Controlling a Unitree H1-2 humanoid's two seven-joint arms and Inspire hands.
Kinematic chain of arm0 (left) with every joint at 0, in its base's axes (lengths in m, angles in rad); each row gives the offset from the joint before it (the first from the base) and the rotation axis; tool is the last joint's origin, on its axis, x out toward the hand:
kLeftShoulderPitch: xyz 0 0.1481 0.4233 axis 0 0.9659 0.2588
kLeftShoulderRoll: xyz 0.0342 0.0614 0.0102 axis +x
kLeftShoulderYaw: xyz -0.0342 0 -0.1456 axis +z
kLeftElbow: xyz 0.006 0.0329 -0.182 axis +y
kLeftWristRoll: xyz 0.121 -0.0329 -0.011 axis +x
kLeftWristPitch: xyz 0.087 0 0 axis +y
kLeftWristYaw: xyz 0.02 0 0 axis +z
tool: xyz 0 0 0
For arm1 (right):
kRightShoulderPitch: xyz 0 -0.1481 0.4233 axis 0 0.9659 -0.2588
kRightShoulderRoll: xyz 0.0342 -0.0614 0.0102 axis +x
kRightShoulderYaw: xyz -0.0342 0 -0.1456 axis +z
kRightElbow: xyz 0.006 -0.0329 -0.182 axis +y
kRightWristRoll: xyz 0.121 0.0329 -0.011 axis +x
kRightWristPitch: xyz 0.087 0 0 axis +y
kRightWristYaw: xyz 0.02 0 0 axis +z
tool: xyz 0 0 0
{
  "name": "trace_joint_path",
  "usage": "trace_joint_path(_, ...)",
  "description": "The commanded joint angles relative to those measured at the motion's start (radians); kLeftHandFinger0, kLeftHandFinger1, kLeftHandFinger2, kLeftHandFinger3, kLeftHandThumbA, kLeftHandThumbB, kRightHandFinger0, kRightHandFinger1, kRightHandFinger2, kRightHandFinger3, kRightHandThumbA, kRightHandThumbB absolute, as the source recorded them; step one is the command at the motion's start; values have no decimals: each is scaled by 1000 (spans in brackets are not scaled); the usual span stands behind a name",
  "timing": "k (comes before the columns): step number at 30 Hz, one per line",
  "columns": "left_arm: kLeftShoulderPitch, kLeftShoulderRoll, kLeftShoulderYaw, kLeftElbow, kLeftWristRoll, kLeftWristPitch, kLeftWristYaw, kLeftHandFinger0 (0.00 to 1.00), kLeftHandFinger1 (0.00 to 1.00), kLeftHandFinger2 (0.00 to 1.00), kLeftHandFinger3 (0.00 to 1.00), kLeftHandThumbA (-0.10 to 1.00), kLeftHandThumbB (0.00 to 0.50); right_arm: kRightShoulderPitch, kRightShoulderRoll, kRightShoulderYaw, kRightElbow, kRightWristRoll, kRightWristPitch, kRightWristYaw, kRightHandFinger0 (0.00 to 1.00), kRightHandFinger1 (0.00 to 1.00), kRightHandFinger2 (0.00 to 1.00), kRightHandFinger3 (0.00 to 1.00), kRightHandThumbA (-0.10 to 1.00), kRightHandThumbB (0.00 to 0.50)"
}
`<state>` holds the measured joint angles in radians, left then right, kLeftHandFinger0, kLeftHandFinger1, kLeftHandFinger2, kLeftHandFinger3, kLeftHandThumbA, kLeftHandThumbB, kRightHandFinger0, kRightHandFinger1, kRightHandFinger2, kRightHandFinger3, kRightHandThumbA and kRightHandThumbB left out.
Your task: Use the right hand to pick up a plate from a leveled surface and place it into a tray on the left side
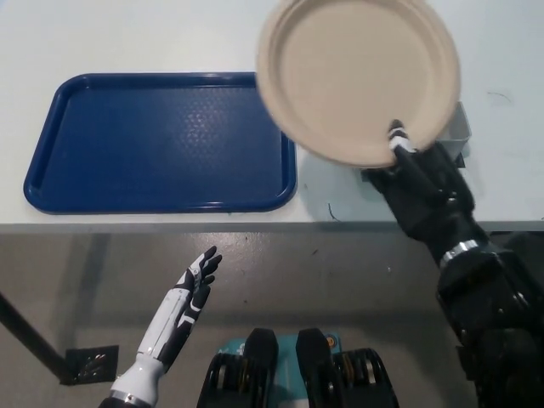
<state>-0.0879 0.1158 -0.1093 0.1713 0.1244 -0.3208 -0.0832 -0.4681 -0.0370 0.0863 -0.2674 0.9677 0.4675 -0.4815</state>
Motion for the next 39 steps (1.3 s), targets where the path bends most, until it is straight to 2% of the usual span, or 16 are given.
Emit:
trace_joint_path(1,-20,16,3,-25,-8,-20,-12,1000,1000,1000,1000,1000,186,-88,7,42,30,-22,3,-15,0,372,698,943,-100,0)
trace_joint_path(12,-20,16,0,-31,0,-11,-13,1000,1000,1000,1000,1000,192,-289,153,36,437,-153,-6,81,0,363,719,1000,-100,52)
trace_joint_path(17,-19,17,0,-32,-6,-15,-16,1000,1000,1000,1000,1000,180,-408,225,4,658,-210,-44,116,0,343,758,1000,-100,39)
trace_joint_path(23,-20,12,-5,-34,2,-10,-18,1000,1000,1000,1000,1000,204,-566,299,-44,929,-274,-113,144,0,318,774,1000,-100,66)
trace_joint_path(25,-26,11,-7,-31,4,-9,-18,1000,1000,1000,1000,1000,203,-597,309,-49,978,-298,-134,166,0,279,796,866,-100,62)
trace_joint_path(26,-25,10,-7,-31,3,-4,-20,1000,1000,1000,1000,1000,205,-619,323,-49,1014,-313,-150,167,0,284,817,702,-100,72)
trace_joint_path(27,-23,9,-8,-32,3,-4,-21,1000,1000,1000,1000,1000,206,-630,329,-56,1036,-321,-160,172,0,273,819,627,-100,75)
trace_joint_path(29,-19,9,-8,-33,5,1,-22,1000,1000,1000,1000,1000,223,-678,346,-60,1121,-342,-185,184,0,273,816,802,-100,63)
trace_joint_path(31,-18,7,-8,-35,-3,5,-26,1000,1000,1000,1000,1000,233,-718,354,-58,1193,-380,-209,185,0,230,701,611,-100,124)
trace_joint_path(32,-18,7,-8,-37,-4,7,-28,1000,1000,1000,1000,1000,234,-727,355,-60,1210,-389,-215,189,0,222,674,572,-100,126)
trace_joint_path(33,-19,9,-9,-37,-1,7,-28,1000,1000,1000,1000,1000,236,-746,358,-77,1238,-373,-204,207,65,370,875,504,27,175)
trace_joint_path(34,-23,10,-9,-37,-1,6,-30,1000,1000,1000,1000,1000,237,-755,355,-88,1246,-359,-173,246,459,797,1000,1000,297,232)
trace_joint_path(35,-25,10,-9,-36,-3,6,-32,1000,1000,1000,1000,1000,238,-761,349,-88,1251,-358,-153,281,797,1000,1000,1000,490,314)
trace_joint_path(36,-25,12,-10,-40,-8,10,-36,1000,1000,1000,1000,1000,240,-763,335,-68,1256,-369,-126,361,1000,1000,1000,1000,649,374)
trace_joint_path(37,-24,13,-10,-40,-10,8,-37,1000,1000,1000,1000,1000,233,-761,330,-56,1254,-381,-123,388,1000,1000,1000,1000,771,407)
trace_joint_path(39,-30,15,-9,-35,-10,6,-38,1000,1000,1000,1000,1000,242,-758,323,-55,1245,-382,-113,424,1000,1000,1000,1000,841,432)
